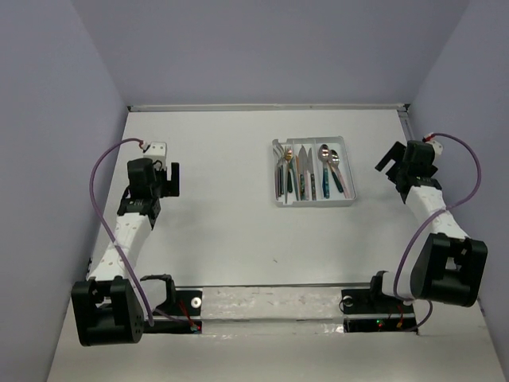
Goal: Sort the eating utensils into containers
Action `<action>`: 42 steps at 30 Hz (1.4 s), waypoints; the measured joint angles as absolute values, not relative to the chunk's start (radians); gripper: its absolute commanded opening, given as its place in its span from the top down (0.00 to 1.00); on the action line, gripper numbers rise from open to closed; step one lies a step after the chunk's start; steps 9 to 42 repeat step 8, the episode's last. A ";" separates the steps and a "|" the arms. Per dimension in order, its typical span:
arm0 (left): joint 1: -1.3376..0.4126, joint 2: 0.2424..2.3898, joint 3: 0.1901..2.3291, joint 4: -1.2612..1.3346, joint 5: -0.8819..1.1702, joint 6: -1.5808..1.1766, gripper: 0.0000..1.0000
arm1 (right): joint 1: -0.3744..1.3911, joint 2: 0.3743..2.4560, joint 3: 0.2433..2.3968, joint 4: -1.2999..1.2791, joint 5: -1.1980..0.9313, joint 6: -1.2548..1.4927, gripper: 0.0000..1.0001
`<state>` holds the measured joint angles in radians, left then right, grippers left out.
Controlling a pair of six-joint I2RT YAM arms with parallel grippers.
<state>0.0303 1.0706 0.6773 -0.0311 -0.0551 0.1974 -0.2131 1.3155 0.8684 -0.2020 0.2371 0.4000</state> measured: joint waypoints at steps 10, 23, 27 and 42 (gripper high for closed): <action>0.030 1.074 0.677 0.010 -0.061 0.202 0.01 | -0.204 1.311 0.868 -0.166 0.189 0.401 0.01; 0.030 1.074 0.677 0.010 -0.061 0.202 0.01 | -0.204 1.311 0.868 -0.166 0.189 0.401 0.01; 0.030 1.074 0.677 0.010 -0.061 0.202 0.01 | -0.204 1.311 0.868 -0.166 0.189 0.401 0.01; 0.030 1.074 0.677 0.010 -0.061 0.202 0.01 | -0.204 1.311 0.868 -0.166 0.189 0.401 0.01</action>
